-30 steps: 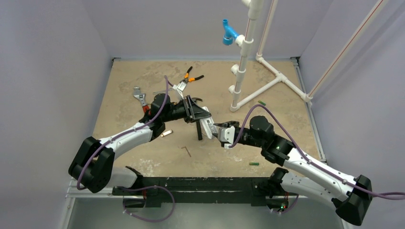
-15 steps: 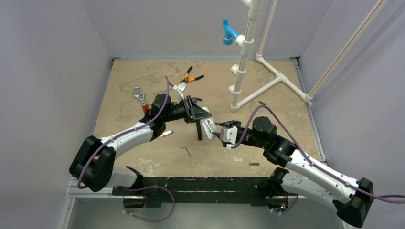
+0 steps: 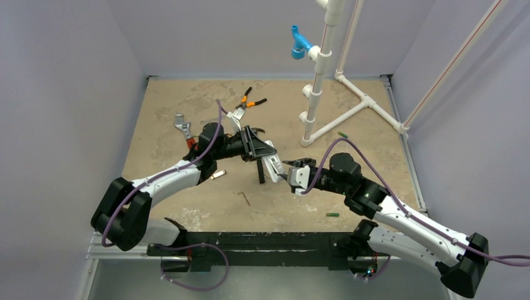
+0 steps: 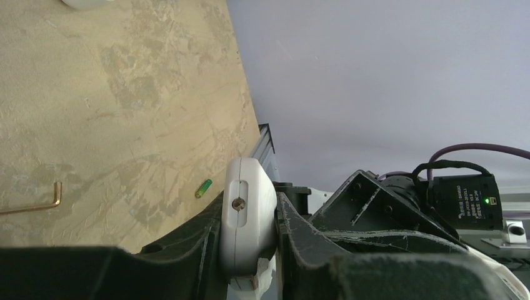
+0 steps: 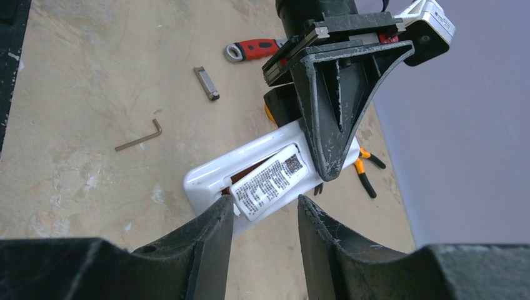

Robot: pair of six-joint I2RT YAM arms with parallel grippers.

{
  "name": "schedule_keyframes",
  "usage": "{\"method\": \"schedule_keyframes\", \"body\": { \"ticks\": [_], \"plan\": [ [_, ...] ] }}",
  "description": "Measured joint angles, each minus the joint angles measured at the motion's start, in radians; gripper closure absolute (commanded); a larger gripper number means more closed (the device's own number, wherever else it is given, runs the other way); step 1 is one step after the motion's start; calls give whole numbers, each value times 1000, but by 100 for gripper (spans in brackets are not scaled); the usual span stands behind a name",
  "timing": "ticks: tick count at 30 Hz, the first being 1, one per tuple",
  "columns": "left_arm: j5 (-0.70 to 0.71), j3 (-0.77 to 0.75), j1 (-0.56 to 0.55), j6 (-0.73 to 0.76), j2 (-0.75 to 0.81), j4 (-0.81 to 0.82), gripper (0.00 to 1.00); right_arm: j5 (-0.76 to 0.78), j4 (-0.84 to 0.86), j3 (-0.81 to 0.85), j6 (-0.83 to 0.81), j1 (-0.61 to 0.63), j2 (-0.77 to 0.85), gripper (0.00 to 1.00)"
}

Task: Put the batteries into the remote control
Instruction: Remove the battery cover from the remote control.

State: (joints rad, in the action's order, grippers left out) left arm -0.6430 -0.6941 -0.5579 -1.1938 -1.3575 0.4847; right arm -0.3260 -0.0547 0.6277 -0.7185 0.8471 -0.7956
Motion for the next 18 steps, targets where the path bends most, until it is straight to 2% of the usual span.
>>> {"method": "schedule_keyframes", "body": {
  "ticks": [18],
  "plan": [
    [-24, -3, -6, -10, -27, 1, 100, 4, -18, 0, -8, -1, 7, 47]
  ]
}}
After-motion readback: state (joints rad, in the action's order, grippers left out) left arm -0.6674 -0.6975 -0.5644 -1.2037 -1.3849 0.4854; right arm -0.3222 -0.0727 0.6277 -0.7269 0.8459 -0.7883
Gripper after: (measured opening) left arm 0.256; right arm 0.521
